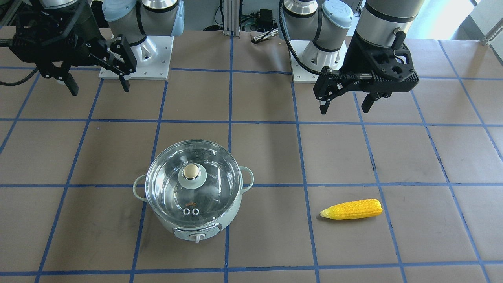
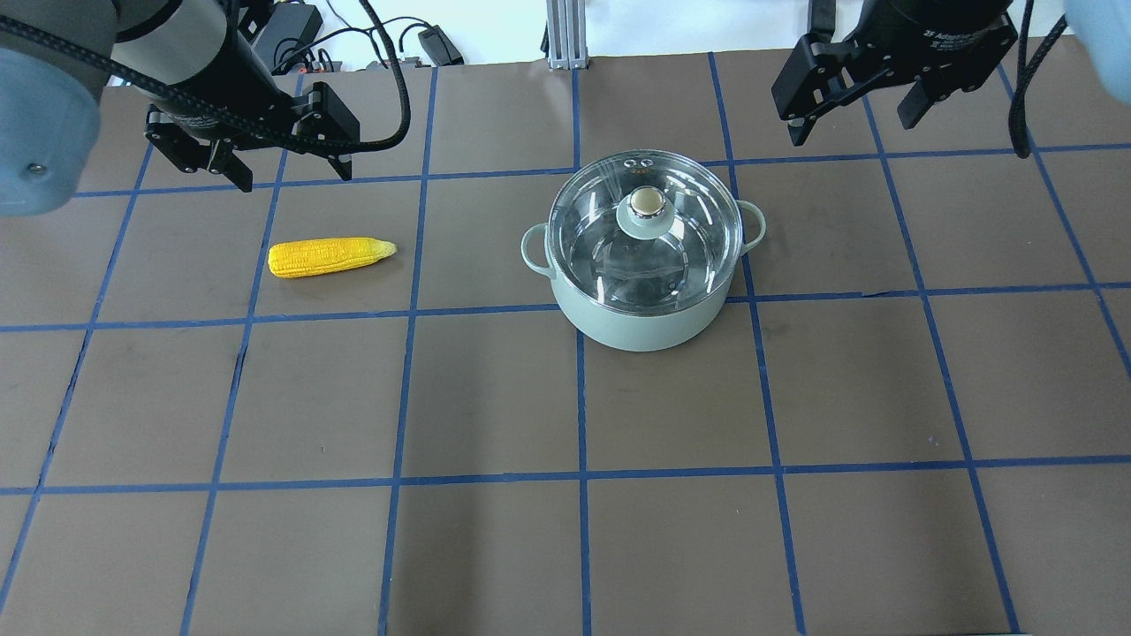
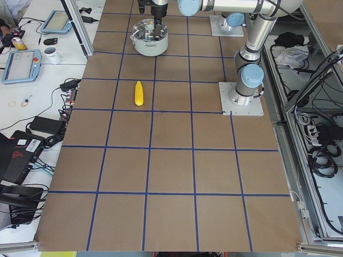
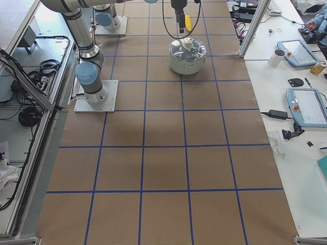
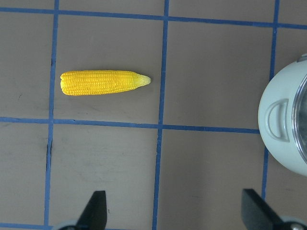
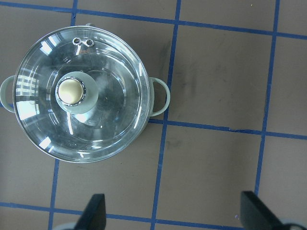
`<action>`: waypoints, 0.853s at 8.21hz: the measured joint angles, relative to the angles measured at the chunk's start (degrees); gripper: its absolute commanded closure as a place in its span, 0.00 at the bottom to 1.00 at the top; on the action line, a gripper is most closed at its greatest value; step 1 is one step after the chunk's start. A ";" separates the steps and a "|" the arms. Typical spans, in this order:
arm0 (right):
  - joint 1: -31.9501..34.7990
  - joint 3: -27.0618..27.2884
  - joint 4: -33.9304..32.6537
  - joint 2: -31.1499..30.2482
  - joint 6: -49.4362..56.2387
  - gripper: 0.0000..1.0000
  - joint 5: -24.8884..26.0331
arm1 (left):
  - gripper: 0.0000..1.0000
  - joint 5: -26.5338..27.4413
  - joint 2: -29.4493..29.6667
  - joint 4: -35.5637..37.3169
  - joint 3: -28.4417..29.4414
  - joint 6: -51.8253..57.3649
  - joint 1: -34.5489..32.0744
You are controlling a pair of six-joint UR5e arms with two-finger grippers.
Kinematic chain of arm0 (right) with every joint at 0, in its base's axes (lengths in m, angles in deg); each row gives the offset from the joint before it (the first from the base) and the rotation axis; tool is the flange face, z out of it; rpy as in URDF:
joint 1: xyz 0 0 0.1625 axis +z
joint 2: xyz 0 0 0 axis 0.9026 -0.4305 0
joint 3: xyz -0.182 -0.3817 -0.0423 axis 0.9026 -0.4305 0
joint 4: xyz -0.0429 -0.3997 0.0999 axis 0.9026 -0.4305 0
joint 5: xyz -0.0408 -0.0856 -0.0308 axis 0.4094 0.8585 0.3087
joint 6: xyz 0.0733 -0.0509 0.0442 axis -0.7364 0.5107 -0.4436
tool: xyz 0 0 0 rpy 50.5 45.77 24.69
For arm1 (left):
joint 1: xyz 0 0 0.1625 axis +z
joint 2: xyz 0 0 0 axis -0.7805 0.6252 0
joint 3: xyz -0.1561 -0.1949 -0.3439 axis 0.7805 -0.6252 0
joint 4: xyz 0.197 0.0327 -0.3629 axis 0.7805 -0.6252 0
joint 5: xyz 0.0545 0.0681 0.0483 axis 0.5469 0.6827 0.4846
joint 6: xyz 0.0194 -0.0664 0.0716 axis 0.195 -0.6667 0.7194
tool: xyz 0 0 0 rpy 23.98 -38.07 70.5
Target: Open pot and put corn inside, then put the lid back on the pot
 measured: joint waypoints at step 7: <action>0.23 -0.12 -1.65 0.72 -1.05 0.00 -1.19 | 0.00 -0.71 0.01 0.69 -0.10 -2.17 1.08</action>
